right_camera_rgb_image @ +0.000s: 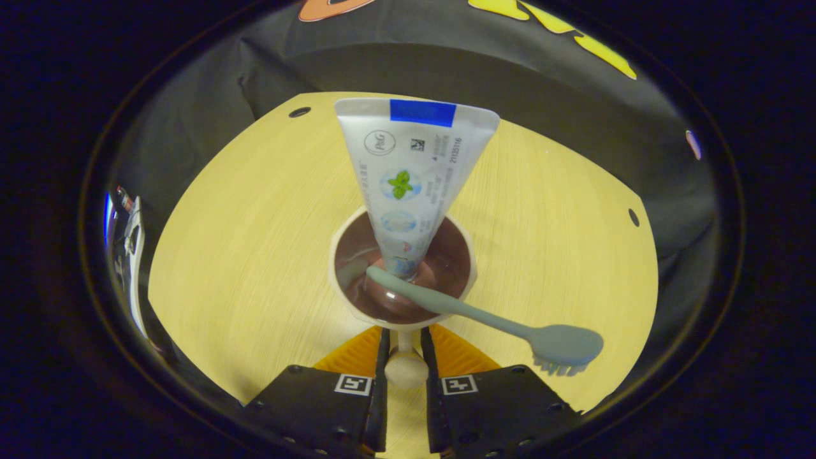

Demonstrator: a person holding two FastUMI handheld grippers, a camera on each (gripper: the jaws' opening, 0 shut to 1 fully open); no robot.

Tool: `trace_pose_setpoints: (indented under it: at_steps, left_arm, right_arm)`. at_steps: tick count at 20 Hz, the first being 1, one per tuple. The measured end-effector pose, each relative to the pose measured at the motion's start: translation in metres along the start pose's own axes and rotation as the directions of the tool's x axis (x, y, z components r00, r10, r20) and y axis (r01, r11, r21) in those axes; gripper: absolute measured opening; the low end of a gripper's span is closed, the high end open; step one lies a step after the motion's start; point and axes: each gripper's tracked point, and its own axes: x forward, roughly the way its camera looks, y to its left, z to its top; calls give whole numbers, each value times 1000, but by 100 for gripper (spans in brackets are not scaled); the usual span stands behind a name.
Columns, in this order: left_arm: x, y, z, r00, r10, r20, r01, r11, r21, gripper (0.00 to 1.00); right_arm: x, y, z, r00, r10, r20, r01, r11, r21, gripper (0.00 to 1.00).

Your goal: Put the toothbrush and toothpaste on the desktop into the cup, then pick up the cup and place it on the coaster on the desktop.

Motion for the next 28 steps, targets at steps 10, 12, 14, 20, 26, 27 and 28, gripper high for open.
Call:
trace_pose_setpoints:
  at_steps: [10, 12, 14, 20, 26, 27, 28]
  left_arm:
    - [-2, -4, 4, 1000, -10, 14, 9, 1000, 4, 98]
    - [-1, -1, 3, 1000, -7, 15, 7, 1000, 4, 98]
    - [-1, 4, 3, 1000, 3, 12, -3, 1000, 4, 98]
    - [0, -10, 1, 1000, -27, 7, 27, 1000, -10, 98]
    - [8, -32, -18, 996, -75, -55, 72, 996, -53, 98]
    - [9, -37, -21, 994, -79, -70, 75, 995, -62, 98]
    - [9, -43, -22, 993, -84, -83, 79, 994, -70, 98]
  right_arm:
    - [0, -3, -2, 999, 32, 16, -33, 998, 47, 55]
    - [-4, -8, -4, 999, 49, 23, -51, 996, 71, 80]
    - [-7, -14, -7, 998, 59, 29, -62, 993, 99, 95]
    - [-33, -34, -13, 991, 97, 91, -109, 984, 139, 97]
    - [-70, -83, -33, 980, 57, 190, -86, 985, 150, 97]
    - [-79, -94, -37, 976, 49, 214, -86, 983, 164, 96]
    - [-86, -105, -40, 969, 47, 241, -93, 979, 182, 96]
